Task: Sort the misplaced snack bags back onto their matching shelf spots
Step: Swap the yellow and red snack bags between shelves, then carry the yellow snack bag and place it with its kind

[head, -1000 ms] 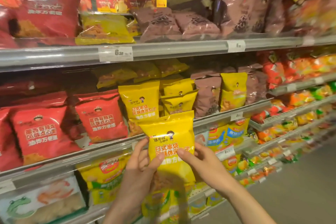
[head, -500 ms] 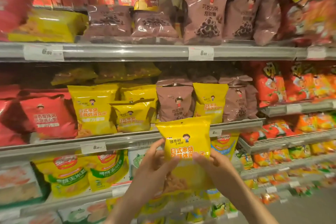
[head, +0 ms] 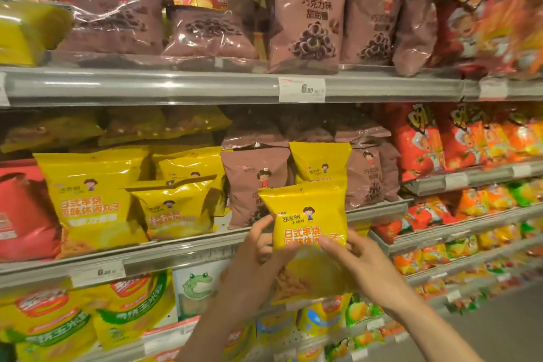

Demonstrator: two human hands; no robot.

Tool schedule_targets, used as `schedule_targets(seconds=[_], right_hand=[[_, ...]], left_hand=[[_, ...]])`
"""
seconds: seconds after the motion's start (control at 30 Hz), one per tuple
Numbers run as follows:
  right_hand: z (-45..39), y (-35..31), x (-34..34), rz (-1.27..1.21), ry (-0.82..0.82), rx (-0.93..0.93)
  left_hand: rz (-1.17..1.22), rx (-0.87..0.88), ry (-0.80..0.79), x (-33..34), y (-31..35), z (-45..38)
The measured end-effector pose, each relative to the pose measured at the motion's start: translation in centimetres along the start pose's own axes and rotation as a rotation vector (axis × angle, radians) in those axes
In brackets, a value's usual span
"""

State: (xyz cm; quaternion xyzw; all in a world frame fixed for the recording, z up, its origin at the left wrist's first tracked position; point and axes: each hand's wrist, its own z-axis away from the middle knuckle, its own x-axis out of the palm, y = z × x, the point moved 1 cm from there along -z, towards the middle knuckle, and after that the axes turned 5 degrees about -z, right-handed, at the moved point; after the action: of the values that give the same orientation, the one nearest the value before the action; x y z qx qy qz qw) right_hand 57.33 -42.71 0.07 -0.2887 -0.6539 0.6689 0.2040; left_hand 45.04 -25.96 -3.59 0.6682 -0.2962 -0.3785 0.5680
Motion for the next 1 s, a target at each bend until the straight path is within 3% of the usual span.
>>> schedule_targets(seconds=[0.13,0.23,0.37,0.67,0.83,1.0], right_hand=[[-1.8,0.2,-0.4,-0.099,-0.043,0.039],[-3.4,0.5,-1.6,-0.113,-0.045,0.029],[-5.6,1.3,-4.9,0.150,-0.002,-0.022],[-9.3,1.9,-12.5,0.227,-0.073,-0.056],[-10.1,1.2,-13.0,0.083,-0.172,-0.065],[-11.3,1.4,-11.9,-0.027,-0.167,-0.068]], left_hand=[[-0.056,0.012,0.045,0.3,0.1,-1.1],[0.030,0.023,0.042,1.4,0.7,-2.3],[0.117,0.067,0.031,4.1,1.5,-4.3],[0.067,0.028,0.101,9.9,3.3,-7.8],[0.006,0.000,0.185,10.4,3.5,-8.5],[-0.080,0.036,0.253,7.5,3.3,-7.5]])
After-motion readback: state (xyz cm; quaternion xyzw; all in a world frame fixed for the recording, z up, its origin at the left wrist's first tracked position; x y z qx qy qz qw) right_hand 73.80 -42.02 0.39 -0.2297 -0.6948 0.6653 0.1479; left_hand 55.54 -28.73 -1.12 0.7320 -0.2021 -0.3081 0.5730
